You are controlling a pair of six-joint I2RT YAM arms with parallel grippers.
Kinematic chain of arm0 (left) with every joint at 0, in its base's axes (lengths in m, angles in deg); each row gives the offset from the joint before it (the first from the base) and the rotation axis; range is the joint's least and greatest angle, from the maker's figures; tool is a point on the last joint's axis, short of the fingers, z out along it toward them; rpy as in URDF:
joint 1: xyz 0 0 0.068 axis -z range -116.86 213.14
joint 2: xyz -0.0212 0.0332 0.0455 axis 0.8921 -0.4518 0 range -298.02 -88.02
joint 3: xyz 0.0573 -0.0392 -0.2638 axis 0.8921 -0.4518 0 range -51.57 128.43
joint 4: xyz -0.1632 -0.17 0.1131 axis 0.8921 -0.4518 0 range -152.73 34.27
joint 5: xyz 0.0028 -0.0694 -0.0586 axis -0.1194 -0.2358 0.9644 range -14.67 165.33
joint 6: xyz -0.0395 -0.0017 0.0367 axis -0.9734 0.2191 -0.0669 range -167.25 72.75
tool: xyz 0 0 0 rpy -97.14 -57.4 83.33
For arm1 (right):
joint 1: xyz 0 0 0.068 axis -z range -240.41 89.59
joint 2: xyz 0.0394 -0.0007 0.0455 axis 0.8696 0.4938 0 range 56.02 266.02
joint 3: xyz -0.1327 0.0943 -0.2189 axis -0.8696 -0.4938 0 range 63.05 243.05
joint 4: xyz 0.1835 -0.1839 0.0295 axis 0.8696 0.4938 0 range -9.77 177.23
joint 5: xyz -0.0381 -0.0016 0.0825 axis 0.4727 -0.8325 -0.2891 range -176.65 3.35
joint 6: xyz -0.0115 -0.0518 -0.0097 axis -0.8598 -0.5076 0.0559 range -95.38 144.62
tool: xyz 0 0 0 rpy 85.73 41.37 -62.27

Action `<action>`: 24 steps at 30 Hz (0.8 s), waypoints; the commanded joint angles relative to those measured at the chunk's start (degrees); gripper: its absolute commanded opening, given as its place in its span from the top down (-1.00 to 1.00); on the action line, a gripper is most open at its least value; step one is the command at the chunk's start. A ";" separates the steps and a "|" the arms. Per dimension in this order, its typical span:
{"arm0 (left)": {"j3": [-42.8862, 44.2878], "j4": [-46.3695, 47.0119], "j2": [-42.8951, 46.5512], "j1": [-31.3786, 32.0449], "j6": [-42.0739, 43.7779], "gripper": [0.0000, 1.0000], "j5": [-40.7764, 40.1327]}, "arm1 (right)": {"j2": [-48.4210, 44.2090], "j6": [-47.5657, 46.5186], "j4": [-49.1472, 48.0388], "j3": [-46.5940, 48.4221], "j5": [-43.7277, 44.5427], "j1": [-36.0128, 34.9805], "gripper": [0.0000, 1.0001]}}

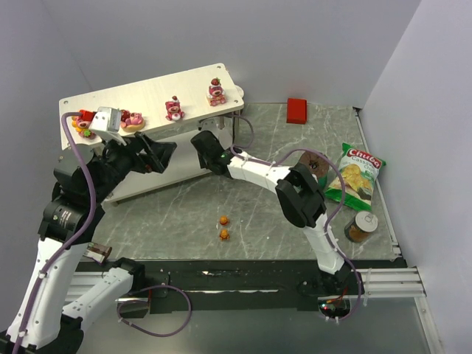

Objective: Place and organize the plastic toys onto the shelf

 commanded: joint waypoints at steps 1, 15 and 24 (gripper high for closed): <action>-0.39 2.64 0.41 0.18 1.78 -0.93 0.21 | 2.80 -3.31 2.74 5.61 -1.30 0.83 0.85; -1.01 1.24 0.93 0.27 3.63 -0.93 -1.02 | 5.88 2.92 11.89 9.58 0.20 1.27 0.35; -1.97 0.89 2.16 0.88 3.71 -0.93 -2.34 | 7.38 4.33 12.68 10.90 1.08 1.54 -0.14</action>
